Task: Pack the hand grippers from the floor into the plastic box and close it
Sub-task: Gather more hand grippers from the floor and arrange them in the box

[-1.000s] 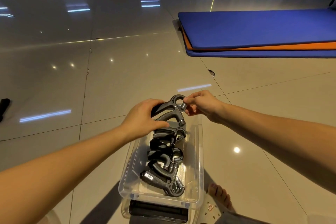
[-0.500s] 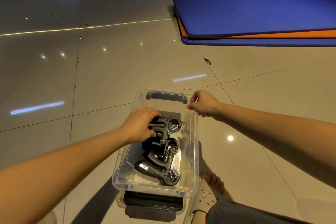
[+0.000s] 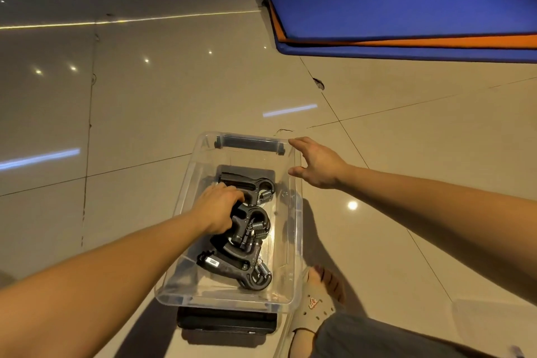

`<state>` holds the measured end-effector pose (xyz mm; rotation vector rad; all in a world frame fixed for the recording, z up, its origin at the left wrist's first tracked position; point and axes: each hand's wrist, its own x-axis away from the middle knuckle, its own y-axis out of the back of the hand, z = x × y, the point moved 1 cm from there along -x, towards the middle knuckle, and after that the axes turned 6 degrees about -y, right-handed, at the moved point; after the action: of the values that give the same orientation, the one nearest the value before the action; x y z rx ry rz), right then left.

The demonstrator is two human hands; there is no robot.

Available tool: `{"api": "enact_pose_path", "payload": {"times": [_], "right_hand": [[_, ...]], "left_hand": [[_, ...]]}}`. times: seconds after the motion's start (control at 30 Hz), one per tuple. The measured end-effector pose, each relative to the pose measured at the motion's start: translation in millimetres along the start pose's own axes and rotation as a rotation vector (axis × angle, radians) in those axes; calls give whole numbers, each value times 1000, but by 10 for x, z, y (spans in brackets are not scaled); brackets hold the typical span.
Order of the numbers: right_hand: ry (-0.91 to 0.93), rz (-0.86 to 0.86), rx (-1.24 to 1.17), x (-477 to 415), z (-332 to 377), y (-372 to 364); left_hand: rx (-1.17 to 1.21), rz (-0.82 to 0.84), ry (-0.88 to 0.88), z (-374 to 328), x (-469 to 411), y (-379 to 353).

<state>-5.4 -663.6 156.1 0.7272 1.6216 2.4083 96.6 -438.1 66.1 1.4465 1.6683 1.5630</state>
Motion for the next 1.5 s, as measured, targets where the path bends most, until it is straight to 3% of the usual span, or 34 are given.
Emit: {"api": "enact_pose_path", "payload": {"times": [0.97, 1.27, 1.5], "right_hand": [[-11, 17, -44, -35, -83, -17], [16, 4, -6, 75, 303, 247], [222, -76, -76, 310, 1556, 605]], "left_hand": [[64, 73, 54, 3, -46, -121], [453, -163, 90, -77, 409, 569], [450, -434, 164, 154, 1582, 1179]]}}
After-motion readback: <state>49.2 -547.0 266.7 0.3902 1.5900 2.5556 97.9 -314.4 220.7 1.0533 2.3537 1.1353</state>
